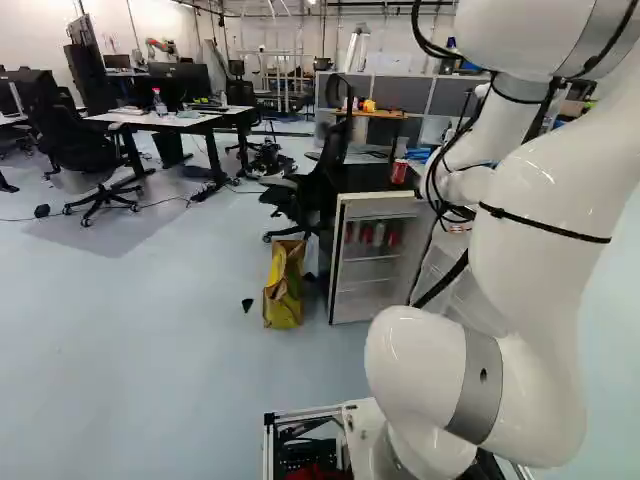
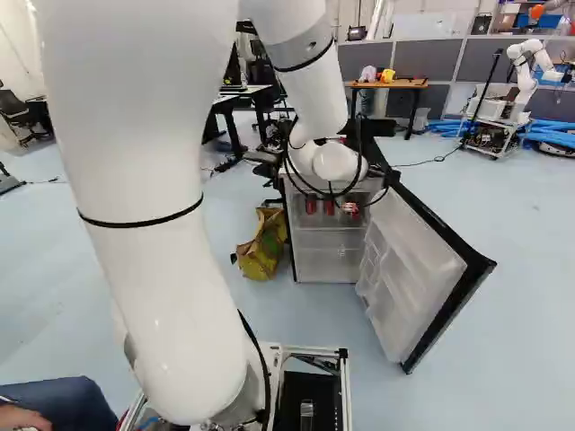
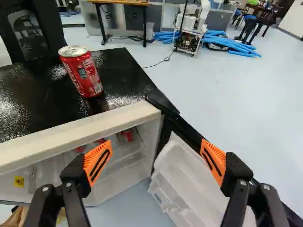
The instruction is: Grab a drink from the fridge
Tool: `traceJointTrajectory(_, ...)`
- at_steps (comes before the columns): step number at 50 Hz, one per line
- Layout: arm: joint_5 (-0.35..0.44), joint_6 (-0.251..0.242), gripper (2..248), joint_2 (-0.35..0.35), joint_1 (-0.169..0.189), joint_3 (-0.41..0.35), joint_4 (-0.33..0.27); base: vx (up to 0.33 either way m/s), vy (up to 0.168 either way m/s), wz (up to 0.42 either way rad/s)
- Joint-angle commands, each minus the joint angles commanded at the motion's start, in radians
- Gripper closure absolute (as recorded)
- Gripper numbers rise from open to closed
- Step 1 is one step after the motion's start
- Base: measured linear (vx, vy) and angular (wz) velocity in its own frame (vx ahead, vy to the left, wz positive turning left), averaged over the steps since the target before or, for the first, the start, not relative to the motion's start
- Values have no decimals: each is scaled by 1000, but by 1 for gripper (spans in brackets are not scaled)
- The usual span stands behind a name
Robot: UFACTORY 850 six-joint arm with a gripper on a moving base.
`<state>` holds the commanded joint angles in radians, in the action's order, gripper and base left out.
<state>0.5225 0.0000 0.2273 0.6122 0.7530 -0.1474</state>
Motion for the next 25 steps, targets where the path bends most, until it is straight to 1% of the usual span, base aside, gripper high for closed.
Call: traceJointTrajectory(25, -106, 0, 3, -69, 84, -15, 53, 0, 0, 0)
